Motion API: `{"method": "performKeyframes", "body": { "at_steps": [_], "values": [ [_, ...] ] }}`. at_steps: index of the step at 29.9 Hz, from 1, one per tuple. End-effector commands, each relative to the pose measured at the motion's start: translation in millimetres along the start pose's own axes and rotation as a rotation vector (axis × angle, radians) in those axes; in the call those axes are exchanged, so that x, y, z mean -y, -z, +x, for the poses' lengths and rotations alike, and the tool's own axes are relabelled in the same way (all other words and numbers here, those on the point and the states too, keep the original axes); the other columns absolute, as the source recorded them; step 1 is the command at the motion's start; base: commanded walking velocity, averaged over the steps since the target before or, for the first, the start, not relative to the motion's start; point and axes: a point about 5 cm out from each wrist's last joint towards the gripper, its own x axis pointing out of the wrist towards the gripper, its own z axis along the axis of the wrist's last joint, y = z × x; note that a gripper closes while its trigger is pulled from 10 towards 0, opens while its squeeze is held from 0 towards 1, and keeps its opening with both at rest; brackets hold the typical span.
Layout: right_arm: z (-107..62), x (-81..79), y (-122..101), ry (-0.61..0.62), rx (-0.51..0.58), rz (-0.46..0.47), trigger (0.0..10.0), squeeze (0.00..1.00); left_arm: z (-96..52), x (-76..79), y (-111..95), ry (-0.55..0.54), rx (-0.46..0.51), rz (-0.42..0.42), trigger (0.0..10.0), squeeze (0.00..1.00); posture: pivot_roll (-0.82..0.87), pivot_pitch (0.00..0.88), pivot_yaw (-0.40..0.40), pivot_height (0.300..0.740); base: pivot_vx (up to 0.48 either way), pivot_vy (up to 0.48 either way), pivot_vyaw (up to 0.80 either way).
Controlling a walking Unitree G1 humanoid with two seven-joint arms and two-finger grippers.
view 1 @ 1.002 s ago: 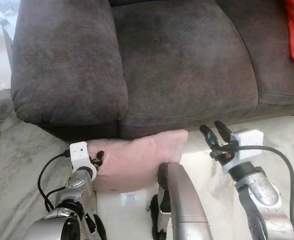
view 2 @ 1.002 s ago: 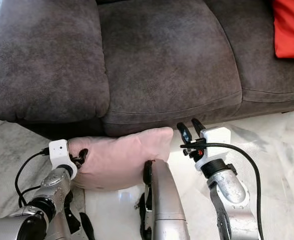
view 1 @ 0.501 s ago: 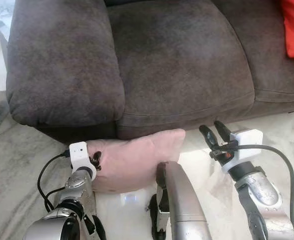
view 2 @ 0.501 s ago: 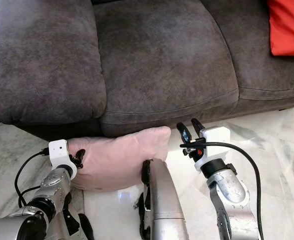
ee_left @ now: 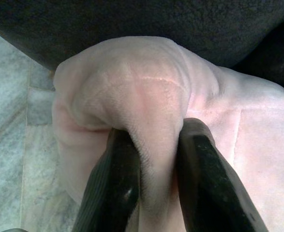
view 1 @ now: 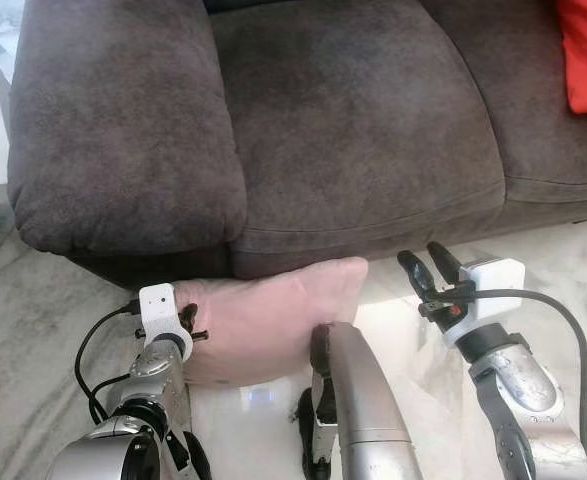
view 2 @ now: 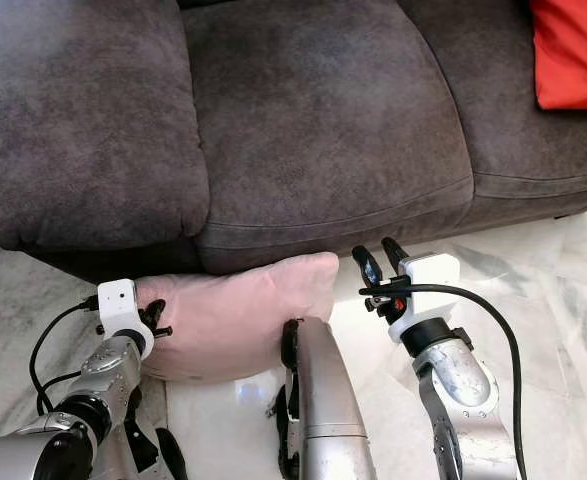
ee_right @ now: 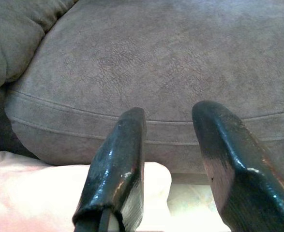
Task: Move the pillow to the sofa from floor
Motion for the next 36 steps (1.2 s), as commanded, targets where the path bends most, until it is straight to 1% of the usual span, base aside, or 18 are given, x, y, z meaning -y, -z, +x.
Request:
{"method": "performKeyframes", "body": {
  "at_steps": [1,8,15,17,20,22,24,25,26,27,29,30,32,33,35,36],
  "values": [
    [-6.0,1.1,2.6,0.010,-0.016,0.008,10.0,0.00,-7.7,-7.7,22.9,-0.031,-0.074,0.023,0.0,0.00,-0.26,0.387,-0.103,0.518,0.000,0.000,0.00],
    [-4.4,0.2,5.4,0.012,-0.020,0.014,10.0,0.00,-8.3,-9.0,23.9,-0.033,-0.073,0.031,0.0,0.00,-0.25,0.381,-0.098,0.518,0.000,0.000,0.00],
    [0.6,-2.7,9.6,0.015,-0.022,0.025,10.0,0.00,-9.5,-11.0,21.6,-0.043,-0.029,0.042,0.0,0.00,-0.23,0.366,-0.085,0.518,0.000,0.000,0.00],
    [1.8,-2.9,10.8,0.016,-0.022,0.026,10.0,0.00,-9.5,-11.0,19.2,-0.044,-0.005,0.033,0.0,0.00,-0.23,0.357,-0.081,0.518,0.000,0.000,0.00],
    [6.6,-3.4,14.0,0.022,-0.021,0.032,10.0,0.00,-9.0,-10.2,10.5,-0.044,0.064,0.027,0.0,0.00,-0.21,0.336,-0.066,0.518,0.000,0.000,0.00],
    [9.7,-4.2,16.3,0.027,-0.018,0.038,10.0,0.00,-9.6,-6.8,2.4,-0.035,0.134,0.037,0.0,0.00,-0.20,0.326,-0.059,0.518,0.000,0.000,0.00],
    [11.8,-5.5,18.3,0.028,-0.018,0.041,10.0,0.00,-10.5,-3.5,-2.9,-0.020,0.182,0.030,0.0,0.00,-0.18,0.313,-0.050,0.518,0.000,0.000,0.00],
    [13.3,-6.1,20.0,0.031,-0.019,0.043,10.0,0.00,-11.5,-2.0,-6.4,-0.016,0.216,0.028,3.6,0.00,-0.17,0.299,-0.044,0.518,0.000,0.000,0.00],
    [14.4,-6.6,21.1,0.033,-0.020,0.045,10.0,0.00,-12.3,-1.0,-8.8,-0.013,0.239,0.027,3.6,0.00,-0.17,0.299,-0.044,0.518,0.000,0.000,0.00],
    [14.9,-6.7,22.4,0.037,-0.020,0.046,10.0,0.00,-13.5,0.4,-11.0,-0.006,0.263,0.030,10.0,0.00,-0.17,0.295,-0.042,0.518,0.000,0.000,0.00],
    [18.0,-7.3,27.1,0.046,-0.026,0.048,10.0,0.00,-17.8,4.0,-17.1,0.017,0.332,0.028,10.0,0.00,-0.15,0.265,-0.026,0.518,0.000,0.000,0.00],
    [19.8,-6.9,30.9,0.057,-0.031,0.045,10.0,0.00,-22.5,5.7,-22.1,0.031,0.388,0.024,10.0,0.00,-0.14,0.249,-0.019,0.518,0.000,0.000,0.00],
    [21.7,-6.2,32.7,0.065,-0.033,0.040,10.0,0.00,-27.1,6.2,-24.9,0.039,0.422,0.020,10.0,0.00,-0.13,0.238,-0.013,0.518,0.000,0.000,0.00],
    [22.7,-4.5,33.9,0.082,-0.035,0.033,10.0,0.00,-32.2,6.3,-27.5,0.054,0.454,0.034,10.0,0.00,-0.13,0.226,-0.007,0.518,0.000,0.000,0.00],
    [24.0,-3.5,35.0,0.093,-0.039,0.026,10.0,0.00,-34.3,6.1,-29.2,0.060,0.467,0.046,10.0,0.00,-0.12,0.222,-0.005,0.518,0.000,0.000,0.00],
    [24.7,-3.0,36.3,0.096,-0.035,0.034,10.0,0.00,-38.3,5.6,-31.6,0.060,0.485,0.046,10.0,0.00,-0.11,0.208,0.004,0.518,0.000,0.000,0.00]
  ]
}}
